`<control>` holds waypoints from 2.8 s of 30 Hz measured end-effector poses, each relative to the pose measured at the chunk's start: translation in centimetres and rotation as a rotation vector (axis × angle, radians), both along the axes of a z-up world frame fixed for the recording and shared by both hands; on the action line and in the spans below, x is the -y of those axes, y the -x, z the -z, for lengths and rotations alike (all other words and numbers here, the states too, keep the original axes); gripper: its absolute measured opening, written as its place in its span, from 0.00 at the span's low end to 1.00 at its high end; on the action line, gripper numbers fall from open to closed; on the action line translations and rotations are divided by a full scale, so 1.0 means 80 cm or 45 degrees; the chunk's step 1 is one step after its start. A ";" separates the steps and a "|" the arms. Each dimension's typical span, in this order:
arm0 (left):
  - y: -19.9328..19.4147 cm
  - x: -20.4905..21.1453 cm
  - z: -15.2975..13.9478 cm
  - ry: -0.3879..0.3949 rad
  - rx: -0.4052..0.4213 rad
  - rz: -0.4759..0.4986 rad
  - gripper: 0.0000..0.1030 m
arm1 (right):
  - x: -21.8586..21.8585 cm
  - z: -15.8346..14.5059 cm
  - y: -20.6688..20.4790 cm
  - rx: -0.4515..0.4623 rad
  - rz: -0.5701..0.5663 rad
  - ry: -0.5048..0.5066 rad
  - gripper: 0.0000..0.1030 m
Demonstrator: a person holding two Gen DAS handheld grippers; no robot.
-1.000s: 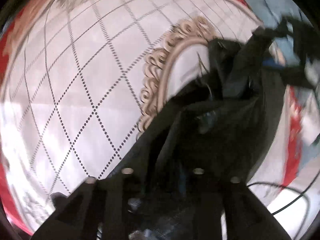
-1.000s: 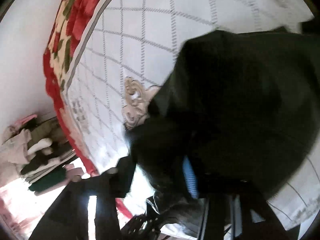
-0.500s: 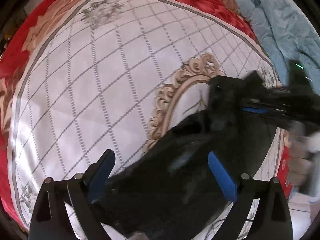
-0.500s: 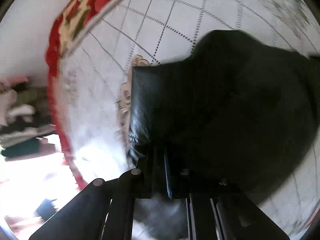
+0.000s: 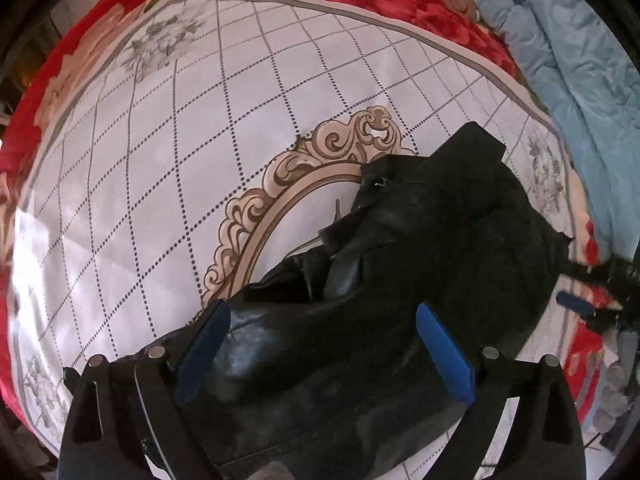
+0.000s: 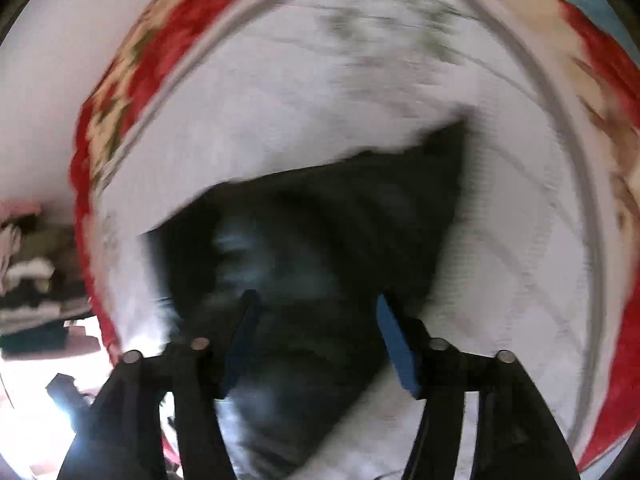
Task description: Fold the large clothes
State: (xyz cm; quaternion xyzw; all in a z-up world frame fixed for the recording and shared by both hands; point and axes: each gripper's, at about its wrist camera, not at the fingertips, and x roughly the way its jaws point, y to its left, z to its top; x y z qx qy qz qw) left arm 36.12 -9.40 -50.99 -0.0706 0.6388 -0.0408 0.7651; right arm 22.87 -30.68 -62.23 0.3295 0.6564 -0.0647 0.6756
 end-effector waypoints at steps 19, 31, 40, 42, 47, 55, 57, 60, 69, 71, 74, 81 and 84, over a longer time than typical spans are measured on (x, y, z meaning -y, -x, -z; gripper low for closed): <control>0.013 0.013 0.023 -0.126 -0.024 0.035 1.00 | 0.059 0.075 0.064 0.082 0.338 -0.305 0.14; 0.045 0.024 0.012 -0.133 -0.028 0.091 1.00 | 0.039 -0.044 0.222 -0.204 0.331 0.101 0.41; -0.007 0.014 0.069 -0.109 -0.102 0.057 1.00 | -0.075 0.031 0.013 -0.037 -0.137 0.021 0.29; -0.006 0.009 0.067 -0.113 -0.091 0.042 1.00 | -0.090 0.075 -0.016 -0.143 -0.191 0.092 0.29; 0.006 -0.022 0.033 -0.111 -0.052 -0.030 1.00 | -0.086 0.086 -0.044 -0.259 -0.192 0.075 0.28; 0.041 -0.086 0.027 -0.259 -0.072 -0.108 1.00 | -0.182 0.013 0.000 -0.066 -0.517 0.045 0.28; 0.046 -0.091 0.036 -0.243 -0.105 -0.124 1.00 | -0.209 0.055 -0.001 -0.148 -0.533 0.087 0.28; 0.053 -0.089 0.034 -0.244 -0.089 -0.118 1.00 | -0.239 0.096 -0.017 -0.221 -0.575 0.253 0.28; 0.058 0.003 -0.006 -0.157 0.008 0.088 1.00 | -0.109 0.019 0.077 0.013 -0.112 -0.075 0.58; 0.060 0.034 -0.001 -0.150 0.002 0.138 1.00 | -0.057 0.007 0.136 0.058 0.059 -0.066 0.71; 0.063 0.062 0.015 -0.166 -0.031 0.179 1.00 | 0.009 0.018 0.215 0.017 0.287 -0.044 0.71; 0.071 0.086 0.065 -0.237 -0.126 0.201 1.00 | 0.073 0.128 0.270 0.171 0.540 -0.342 0.71; 0.071 0.088 0.068 -0.251 -0.124 0.196 1.00 | 0.063 0.157 0.236 0.318 0.521 -0.518 0.72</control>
